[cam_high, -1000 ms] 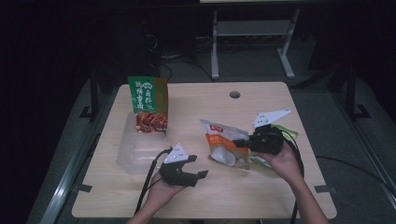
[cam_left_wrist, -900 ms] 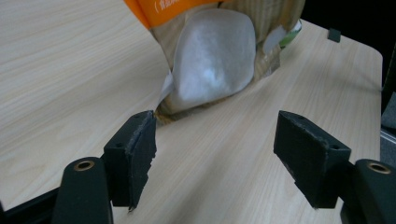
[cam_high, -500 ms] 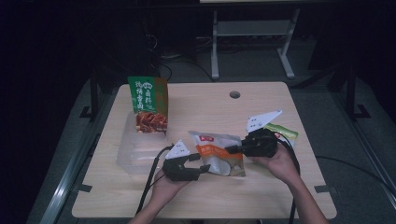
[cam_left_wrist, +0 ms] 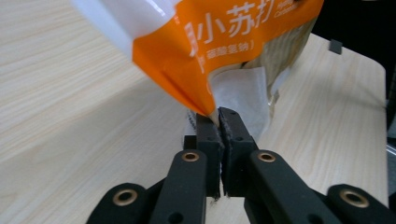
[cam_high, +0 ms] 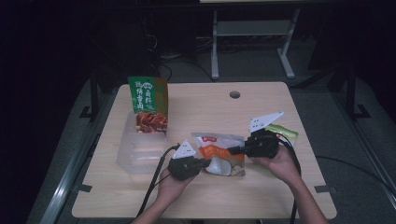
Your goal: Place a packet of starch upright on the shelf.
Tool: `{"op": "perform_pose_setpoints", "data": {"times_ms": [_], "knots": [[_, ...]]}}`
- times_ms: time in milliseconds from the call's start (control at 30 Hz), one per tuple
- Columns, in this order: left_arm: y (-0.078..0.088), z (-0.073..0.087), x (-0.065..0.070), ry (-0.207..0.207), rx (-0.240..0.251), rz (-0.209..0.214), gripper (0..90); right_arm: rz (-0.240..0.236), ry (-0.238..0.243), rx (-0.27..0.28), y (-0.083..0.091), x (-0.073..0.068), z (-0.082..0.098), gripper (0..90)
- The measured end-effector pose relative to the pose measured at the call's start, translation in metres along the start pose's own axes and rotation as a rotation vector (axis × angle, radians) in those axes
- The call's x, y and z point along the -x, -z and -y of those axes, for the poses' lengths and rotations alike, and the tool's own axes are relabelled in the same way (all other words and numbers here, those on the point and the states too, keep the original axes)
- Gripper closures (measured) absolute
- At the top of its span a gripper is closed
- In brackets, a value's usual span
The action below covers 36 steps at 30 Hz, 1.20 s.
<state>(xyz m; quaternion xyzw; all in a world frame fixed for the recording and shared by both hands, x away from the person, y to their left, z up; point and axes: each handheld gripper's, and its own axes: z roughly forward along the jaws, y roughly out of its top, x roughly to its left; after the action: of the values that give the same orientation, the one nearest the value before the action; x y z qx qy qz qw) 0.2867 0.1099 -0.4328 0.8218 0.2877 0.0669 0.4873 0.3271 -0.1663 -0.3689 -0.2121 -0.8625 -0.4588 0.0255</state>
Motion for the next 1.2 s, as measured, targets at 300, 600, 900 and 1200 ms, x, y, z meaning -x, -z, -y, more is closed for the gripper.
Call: {"op": "perform_pose_setpoints", "data": {"times_ms": [300, 600, 900, 1200], "knots": [[0.001, 0.001, 0.001, -0.01, -0.004, -0.002, 87.8, 0.007, -0.017, -0.038, -0.014, 0.001, 0.003, 83.7], [0.015, 0.004, 0.004, -0.007, -0.016, 0.006, 67.8, 0.05, 0.007, -0.039, -0.014, -0.004, 0.001, 90.0], [0.028, 0.009, 0.009, -0.042, -0.024, 0.002, 56.4, 0.069, 0.002, -0.024, -0.013, -0.007, -0.004, 90.0], [0.038, 0.017, 0.012, -0.067, -0.031, 0.005, 46.9, 0.102, -0.004, -0.028, -0.011, -0.007, -0.016, 90.0]]}}
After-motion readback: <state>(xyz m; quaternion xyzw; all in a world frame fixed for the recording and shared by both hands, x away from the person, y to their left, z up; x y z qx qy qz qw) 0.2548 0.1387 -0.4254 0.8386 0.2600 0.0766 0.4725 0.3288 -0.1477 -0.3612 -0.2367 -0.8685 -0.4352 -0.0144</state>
